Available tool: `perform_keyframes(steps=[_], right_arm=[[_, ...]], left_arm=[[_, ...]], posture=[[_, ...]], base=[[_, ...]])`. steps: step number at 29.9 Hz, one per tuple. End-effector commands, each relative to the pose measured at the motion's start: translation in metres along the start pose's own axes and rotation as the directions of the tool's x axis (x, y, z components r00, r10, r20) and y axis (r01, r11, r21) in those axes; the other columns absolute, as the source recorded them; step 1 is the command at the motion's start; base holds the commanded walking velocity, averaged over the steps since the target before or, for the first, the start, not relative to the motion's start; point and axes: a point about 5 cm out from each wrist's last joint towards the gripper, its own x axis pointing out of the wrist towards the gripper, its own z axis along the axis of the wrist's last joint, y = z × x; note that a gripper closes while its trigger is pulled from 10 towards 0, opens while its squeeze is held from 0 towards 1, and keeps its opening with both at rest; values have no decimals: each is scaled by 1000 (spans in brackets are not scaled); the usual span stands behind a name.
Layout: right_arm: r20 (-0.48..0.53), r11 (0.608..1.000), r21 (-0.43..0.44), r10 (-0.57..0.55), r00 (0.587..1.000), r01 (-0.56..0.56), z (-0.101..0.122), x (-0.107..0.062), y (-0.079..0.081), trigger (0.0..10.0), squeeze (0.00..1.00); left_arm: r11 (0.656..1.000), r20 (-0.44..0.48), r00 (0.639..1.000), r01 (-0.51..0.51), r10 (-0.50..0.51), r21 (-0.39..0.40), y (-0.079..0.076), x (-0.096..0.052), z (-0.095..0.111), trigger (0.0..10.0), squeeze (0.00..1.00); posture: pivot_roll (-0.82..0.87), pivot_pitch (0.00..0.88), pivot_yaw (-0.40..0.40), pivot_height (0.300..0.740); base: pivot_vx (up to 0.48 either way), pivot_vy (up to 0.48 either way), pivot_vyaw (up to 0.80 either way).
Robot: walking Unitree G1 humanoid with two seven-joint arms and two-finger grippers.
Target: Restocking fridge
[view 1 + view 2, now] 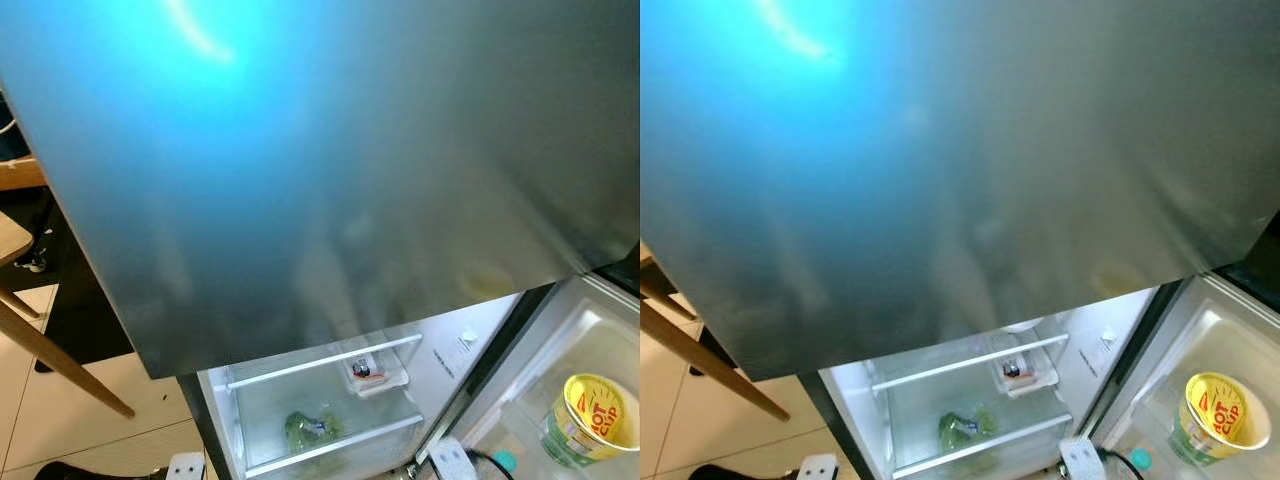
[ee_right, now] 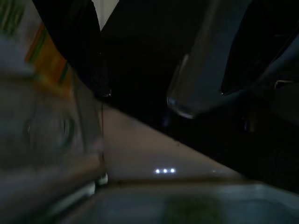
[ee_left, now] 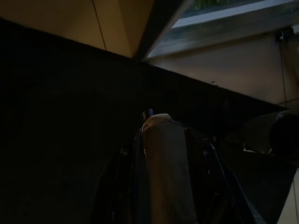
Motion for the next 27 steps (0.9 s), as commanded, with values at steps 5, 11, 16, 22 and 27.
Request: perform_keyframes(steps=[5,11,16,22,27], right_arm=[[-52,999,-46,-4,999,1,-10,-2,-3,10000,0],[-84,995,-88,-44,996,37,-20,-4,-10,10000,0],[-92,993,-110,-64,994,54,-23,-5,-10,10000,0],[-98,989,-142,-55,994,41,-30,-4,-4,10000,0],[-100,988,-148,-62,993,47,-31,-5,-6,10000,0]], left_arm=[[1000,-18,1000,-21,20,-7,-1,-1,-7,10000,0],[996,-85,995,-43,50,82,2,-4,-25,10000,0],[994,-96,994,-34,45,108,0,-4,-27,10000,0],[989,-82,996,-30,42,143,3,-3,-18,10000,0],[986,-58,997,-33,43,162,2,0,-5,10000,0]], posture=[[59,0,-59,740],[75,0,-57,740],[56,0,-41,740],[42,0,-34,740],[4,0,-24,740]], base=[[0,0,0],[0,0,0],[0,0,0],[-122,0,0],[0,0,0]])
